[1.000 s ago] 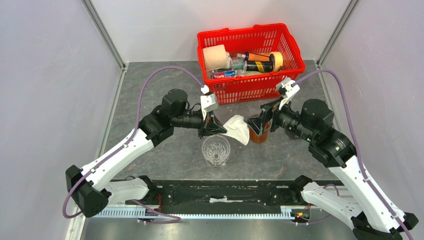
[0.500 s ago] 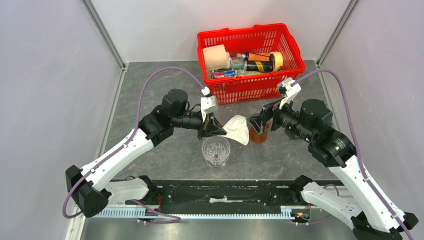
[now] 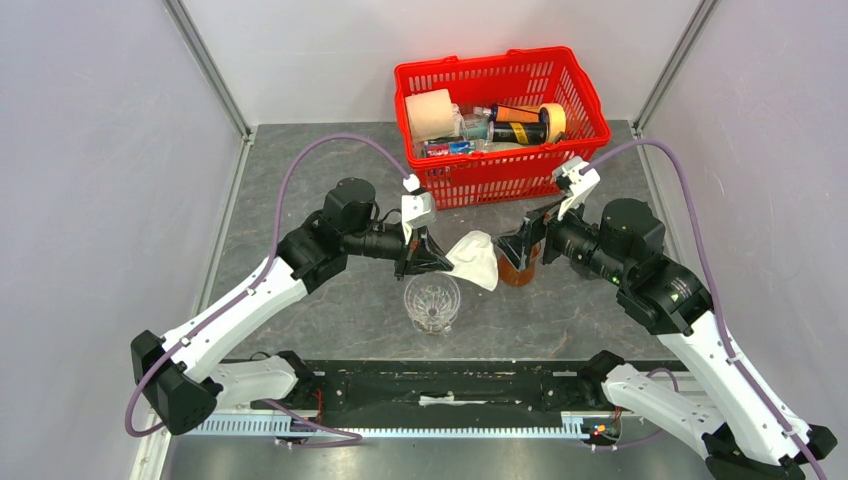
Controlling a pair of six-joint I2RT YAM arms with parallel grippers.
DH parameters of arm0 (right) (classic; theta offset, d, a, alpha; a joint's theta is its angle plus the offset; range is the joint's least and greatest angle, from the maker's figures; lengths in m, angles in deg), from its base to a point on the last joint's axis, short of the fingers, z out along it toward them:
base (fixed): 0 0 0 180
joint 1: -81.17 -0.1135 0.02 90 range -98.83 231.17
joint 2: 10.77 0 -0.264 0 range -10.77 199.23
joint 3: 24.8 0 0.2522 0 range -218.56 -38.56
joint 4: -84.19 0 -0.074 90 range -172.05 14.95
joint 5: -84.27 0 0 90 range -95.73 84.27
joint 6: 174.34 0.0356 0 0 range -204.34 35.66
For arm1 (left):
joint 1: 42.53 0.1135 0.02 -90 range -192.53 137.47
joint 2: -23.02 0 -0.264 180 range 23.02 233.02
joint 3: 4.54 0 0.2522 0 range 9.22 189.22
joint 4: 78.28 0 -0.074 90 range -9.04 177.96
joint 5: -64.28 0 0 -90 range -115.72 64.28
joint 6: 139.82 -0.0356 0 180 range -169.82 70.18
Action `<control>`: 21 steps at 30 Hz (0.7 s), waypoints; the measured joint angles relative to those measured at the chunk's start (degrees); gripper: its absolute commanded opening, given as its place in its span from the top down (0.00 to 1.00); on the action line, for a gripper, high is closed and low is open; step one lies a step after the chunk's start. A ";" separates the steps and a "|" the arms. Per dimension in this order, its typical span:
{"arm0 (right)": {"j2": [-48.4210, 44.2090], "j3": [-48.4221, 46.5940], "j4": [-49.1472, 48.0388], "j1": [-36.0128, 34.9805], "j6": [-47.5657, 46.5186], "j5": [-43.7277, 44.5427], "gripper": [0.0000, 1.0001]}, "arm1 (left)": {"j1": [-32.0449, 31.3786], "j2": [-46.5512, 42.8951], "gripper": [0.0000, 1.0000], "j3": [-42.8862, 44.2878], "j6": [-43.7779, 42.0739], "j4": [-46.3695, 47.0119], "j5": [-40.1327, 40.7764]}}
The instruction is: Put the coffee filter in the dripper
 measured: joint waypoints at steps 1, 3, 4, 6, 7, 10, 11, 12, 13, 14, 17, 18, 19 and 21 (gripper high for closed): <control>0.00 0.00 0.02 0.00 -0.09 -0.15 0.03 | 0.00 0.00 0.98 0.00 0.00 0.00 -0.02; 0.00 0.00 0.04 0.00 -0.20 -0.46 0.03 | 0.00 0.00 0.98 0.00 0.00 0.02 -0.04; 0.00 0.00 0.11 0.00 -0.24 -0.52 0.03 | 0.00 0.00 0.98 0.00 0.00 0.02 -0.07; 0.00 0.02 0.28 0.00 -0.37 -0.48 0.03 | 0.00 0.00 0.98 0.00 0.00 0.04 -0.22; 0.00 0.02 0.35 0.00 -0.37 -0.44 0.03 | 0.00 0.00 0.98 0.00 0.00 0.07 -0.52; -0.02 0.09 0.81 0.00 -0.35 0.44 0.03 | 0.00 -0.02 0.98 0.00 0.00 0.07 -1.36; -0.11 0.26 0.96 0.00 -0.35 0.59 0.03 | 0.00 -0.02 0.98 0.00 -0.02 0.07 -1.49; -0.28 0.59 1.20 0.00 -0.33 0.81 0.03 | 0.00 -0.02 0.98 0.00 -0.04 0.07 -1.60; -0.50 0.98 1.51 0.00 -0.26 0.90 0.03 | 0.00 -0.02 0.98 0.00 -0.07 0.07 -1.73; -0.76 1.31 1.66 0.00 -0.20 1.03 0.03 | 0.00 -0.02 0.98 0.00 -0.17 0.07 -2.01; -1.92 2.60 2.51 0.00 0.02 1.11 0.03 | 0.00 -0.20 0.98 0.00 -0.74 0.07 -2.80; -2.38 2.97 2.69 0.00 0.04 1.05 0.03 | 0.00 -0.33 0.98 0.00 -1.09 0.07 -3.04; -2.89 3.34 2.82 0.00 0.04 0.98 0.03 | 0.00 -0.42 0.98 0.00 -1.29 0.04 -3.15; -3.93 3.82 2.95 0.00 -0.20 0.22 0.03 | 0.00 -0.52 0.98 0.00 -2.03 -0.02 -4.02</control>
